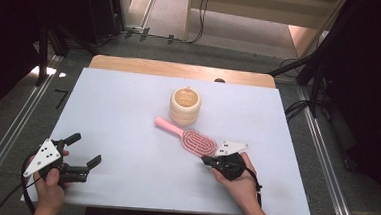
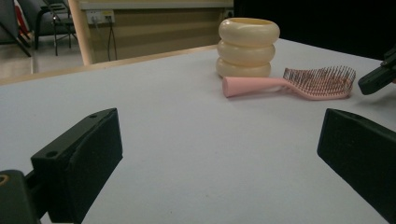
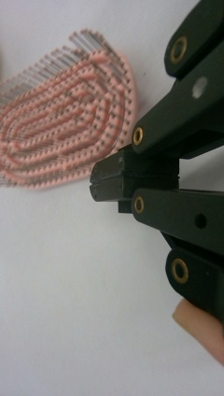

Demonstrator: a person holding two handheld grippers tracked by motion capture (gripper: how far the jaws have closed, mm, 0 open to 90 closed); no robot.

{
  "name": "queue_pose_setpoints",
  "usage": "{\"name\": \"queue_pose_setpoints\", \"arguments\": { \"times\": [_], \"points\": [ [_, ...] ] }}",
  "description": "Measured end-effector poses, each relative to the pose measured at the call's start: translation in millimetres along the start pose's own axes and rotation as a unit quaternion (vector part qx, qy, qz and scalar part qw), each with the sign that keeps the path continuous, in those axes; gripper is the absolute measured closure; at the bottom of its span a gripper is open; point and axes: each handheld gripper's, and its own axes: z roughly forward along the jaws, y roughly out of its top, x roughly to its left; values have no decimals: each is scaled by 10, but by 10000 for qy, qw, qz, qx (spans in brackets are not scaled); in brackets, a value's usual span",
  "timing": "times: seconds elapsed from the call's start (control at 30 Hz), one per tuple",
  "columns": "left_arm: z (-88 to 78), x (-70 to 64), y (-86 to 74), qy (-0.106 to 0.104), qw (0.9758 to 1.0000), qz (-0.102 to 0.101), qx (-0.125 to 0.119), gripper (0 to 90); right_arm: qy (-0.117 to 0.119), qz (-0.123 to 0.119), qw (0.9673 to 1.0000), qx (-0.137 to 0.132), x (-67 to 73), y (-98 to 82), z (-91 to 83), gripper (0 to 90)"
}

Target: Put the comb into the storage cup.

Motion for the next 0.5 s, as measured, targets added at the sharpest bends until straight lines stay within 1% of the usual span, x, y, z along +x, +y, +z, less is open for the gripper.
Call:
{"name": "queue_pose_setpoints", "arguments": {
  "times": [0.1, 0.17, 0.2, 0.23, 0.27, 0.3, 0.33, 0.37, 0.4, 0.47, 0.5],
  "points": [
    [3, -2, 1, -5, 10000, 9, 7, 7, 35, -149, 9998, -103, 22, 74, -89, 876],
    [1, -6, 1, -3, 10000, 1, 2, 7, 8, -175, 9998, -129, 2, 132, -138, 754],
    [1, -6, 1, -3, 10000, 1, 2, 7, 31, -192, 9997, -137, -12, 159, -156, 717],
    [0, -5, 1, -5, 10000, 3, 2, 7, 31, -192, 9997, -137, -12, 159, -156, 717],
    [-1, -4, 1, -11, 10000, -1, 0, 7, 53, -229, 9996, -137, -30, 185, -170, 668],
    [-1, -3, 1, -15, 10000, -6, 0, 7, 54, -232, 9997, -101, -64, 235, -183, 530],
    [0, -3, 1, -15, 10000, -1, 2, 7, 48, -220, 9997, -80, -78, 259, -188, 482],
    [0, -3, 1, -15, 10000, -1, 2, 7, 13, -240, 9997, -87, -91, 279, -195, 412],
    [-1, -4, 2, -14, 10000, 1, 10, 7, 13, -240, 9997, -87, -91, 279, -195, 412],
    [0, -3, 1, -20, 10000, -1, 3, 7, 40, -257, 9996, -61, -124, 329, -203, 290],
    [-1, -2, 1, -22, 10000, -4, 3, 7, 55, -218, 9997, -45, -129, 344, -207, 245]
  ]
}}
